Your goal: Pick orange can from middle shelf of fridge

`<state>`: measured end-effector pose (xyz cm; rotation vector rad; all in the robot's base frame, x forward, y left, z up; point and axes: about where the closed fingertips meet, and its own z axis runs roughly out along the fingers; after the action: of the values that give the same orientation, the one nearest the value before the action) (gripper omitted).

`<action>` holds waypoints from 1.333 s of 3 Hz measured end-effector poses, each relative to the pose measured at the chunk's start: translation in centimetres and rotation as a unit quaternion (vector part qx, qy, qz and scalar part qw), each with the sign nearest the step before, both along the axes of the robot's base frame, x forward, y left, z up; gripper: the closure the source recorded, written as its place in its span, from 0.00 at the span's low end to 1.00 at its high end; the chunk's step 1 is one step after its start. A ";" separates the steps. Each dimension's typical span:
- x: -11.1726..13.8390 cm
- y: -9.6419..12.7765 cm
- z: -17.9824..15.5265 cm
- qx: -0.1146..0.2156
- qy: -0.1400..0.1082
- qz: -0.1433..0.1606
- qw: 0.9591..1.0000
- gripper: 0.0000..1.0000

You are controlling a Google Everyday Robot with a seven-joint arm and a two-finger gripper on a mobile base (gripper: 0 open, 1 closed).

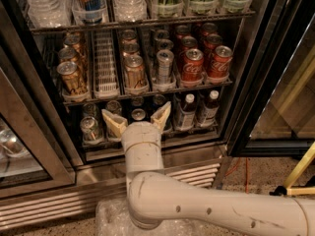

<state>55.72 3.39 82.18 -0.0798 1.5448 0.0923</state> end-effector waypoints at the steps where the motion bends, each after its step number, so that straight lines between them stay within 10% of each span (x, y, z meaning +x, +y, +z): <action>1: 2.3 0.8 -0.5 0.018 -0.005 0.007 1.000 0.08; 2: 2.4 0.8 -0.5 0.018 -0.005 0.008 1.000 0.08; 4: 2.3 0.6 0.2 0.021 -0.015 0.006 1.000 0.48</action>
Offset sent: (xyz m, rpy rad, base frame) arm 0.0269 0.0098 -0.0064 0.0413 -0.0116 0.0196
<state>57.98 4.04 82.36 -0.0571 1.5124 0.1324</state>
